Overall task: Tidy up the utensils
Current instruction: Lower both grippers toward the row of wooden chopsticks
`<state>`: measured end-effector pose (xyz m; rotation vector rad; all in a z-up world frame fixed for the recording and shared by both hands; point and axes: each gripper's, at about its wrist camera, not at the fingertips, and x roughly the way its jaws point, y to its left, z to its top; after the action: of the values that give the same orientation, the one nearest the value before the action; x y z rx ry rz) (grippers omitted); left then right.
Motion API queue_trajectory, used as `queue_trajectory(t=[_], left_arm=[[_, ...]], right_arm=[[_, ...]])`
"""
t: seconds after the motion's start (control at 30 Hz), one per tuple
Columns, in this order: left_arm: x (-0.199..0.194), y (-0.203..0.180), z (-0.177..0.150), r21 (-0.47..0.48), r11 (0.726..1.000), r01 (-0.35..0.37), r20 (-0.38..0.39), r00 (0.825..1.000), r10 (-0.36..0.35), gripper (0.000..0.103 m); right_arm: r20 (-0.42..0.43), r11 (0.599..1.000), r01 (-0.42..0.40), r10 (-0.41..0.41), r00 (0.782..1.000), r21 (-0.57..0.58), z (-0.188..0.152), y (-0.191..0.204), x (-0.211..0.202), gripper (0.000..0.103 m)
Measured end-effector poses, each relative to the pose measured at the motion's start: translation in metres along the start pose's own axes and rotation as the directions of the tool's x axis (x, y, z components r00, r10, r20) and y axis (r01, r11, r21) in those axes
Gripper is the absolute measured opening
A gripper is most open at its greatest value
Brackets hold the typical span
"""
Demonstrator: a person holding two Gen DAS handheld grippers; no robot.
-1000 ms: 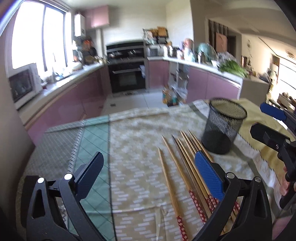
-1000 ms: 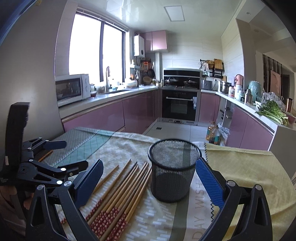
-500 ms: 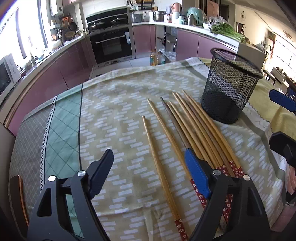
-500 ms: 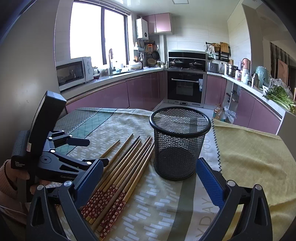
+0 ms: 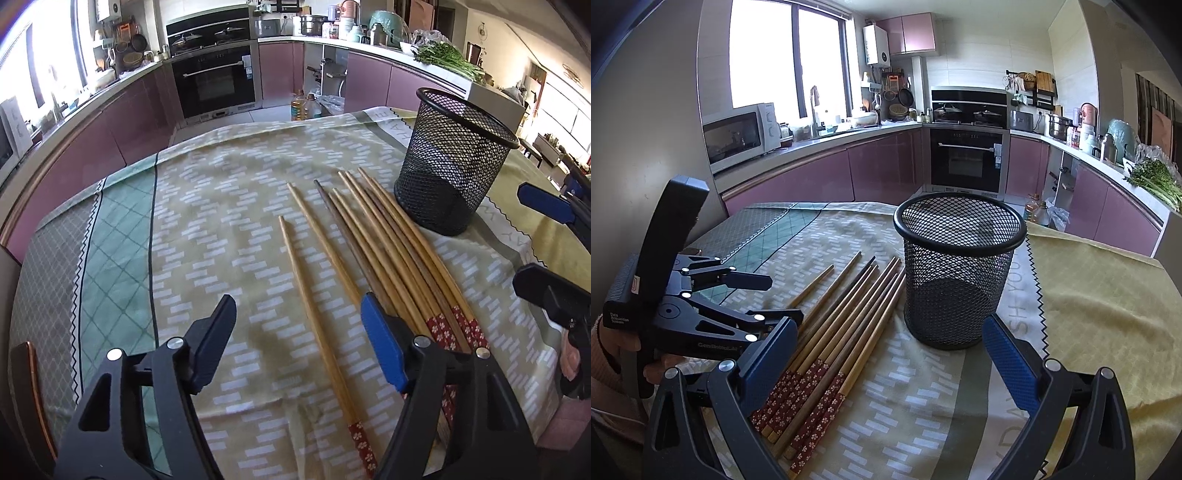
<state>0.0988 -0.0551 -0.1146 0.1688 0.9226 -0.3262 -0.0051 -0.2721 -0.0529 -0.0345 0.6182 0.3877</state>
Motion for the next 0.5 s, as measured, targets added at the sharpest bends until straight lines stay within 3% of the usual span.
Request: queue_trajectory(t=[0.17, 0.27, 0.43, 0.5], left_arm=[[-0.001, 0.007, -0.008, -0.008, 1.0, 0.016, -0.026, 1.0, -0.016, 0.054], [-0.003, 0.01, -0.008, -0.018, 1.0, 0.024, -0.028, 0.999, -0.024, 0.048], [-0.005, 0.013, -0.009, -0.029, 0.999, 0.018, -0.022, 1.0, -0.018, 0.035], [-0.006, 0.015, -0.01, -0.035, 0.999, 0.022, -0.02, 1.0, -0.022, 0.03]], right_arm=[[-0.061, 1.0, -0.014, 0.013, 0.998, -0.02, 0.001, 0.006, 0.011, 0.092], [-0.109, 0.999, -0.032, 0.029, 0.994, -0.025, 0.001, 0.011, 0.021, 0.078], [-0.198, 0.999, -0.043, 0.042, 0.979, -0.004, -0.002, 0.012, 0.04, 0.042], [-0.213, 0.998, -0.053, 0.057, 0.975, 0.024, -0.003, 0.008, 0.042, 0.034]])
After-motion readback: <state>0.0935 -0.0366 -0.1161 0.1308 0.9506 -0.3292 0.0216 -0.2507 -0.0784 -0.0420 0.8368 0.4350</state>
